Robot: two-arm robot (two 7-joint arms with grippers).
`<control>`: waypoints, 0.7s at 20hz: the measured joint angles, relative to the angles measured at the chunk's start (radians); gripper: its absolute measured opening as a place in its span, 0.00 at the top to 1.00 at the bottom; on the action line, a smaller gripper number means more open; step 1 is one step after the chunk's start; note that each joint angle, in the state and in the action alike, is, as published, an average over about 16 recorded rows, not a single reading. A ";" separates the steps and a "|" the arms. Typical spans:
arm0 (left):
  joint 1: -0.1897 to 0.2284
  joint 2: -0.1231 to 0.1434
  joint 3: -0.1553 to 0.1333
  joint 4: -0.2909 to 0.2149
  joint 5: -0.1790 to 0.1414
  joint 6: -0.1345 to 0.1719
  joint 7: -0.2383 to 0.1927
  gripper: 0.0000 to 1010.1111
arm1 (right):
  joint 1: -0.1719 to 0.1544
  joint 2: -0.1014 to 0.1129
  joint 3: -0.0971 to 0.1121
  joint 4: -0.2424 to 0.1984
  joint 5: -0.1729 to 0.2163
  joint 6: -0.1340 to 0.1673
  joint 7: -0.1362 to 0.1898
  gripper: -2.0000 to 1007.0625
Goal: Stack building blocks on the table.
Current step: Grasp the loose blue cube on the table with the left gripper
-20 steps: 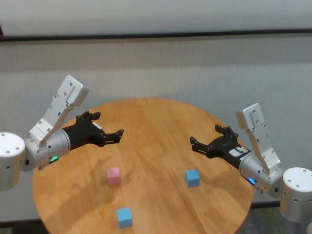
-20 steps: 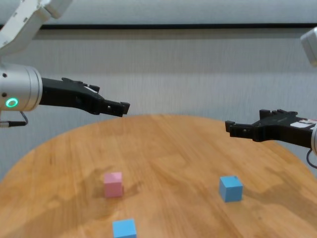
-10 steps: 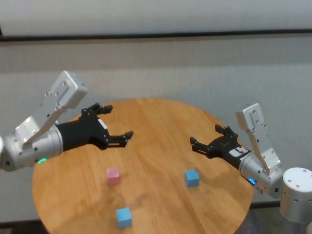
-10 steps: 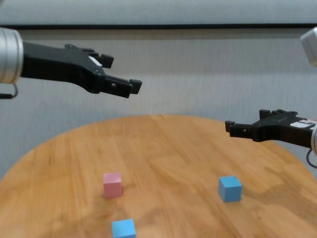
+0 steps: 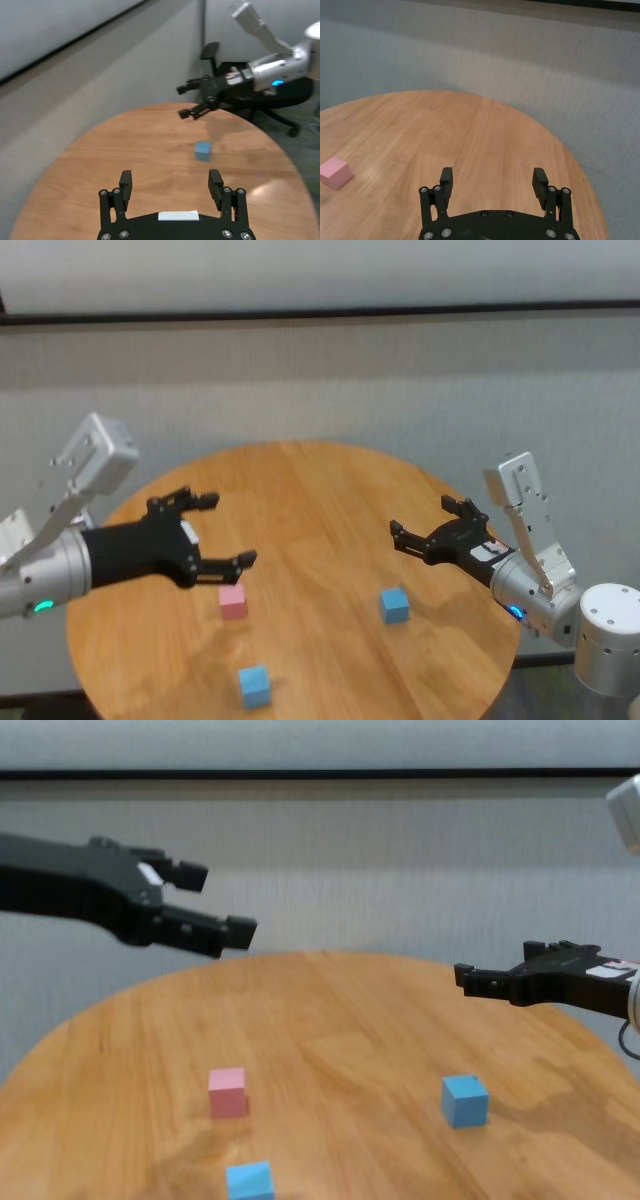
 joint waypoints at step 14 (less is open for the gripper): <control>0.072 0.052 0.064 -0.017 -0.057 -0.006 -0.054 0.01 | 0.000 0.000 0.000 0.000 0.000 0.000 0.000 0.01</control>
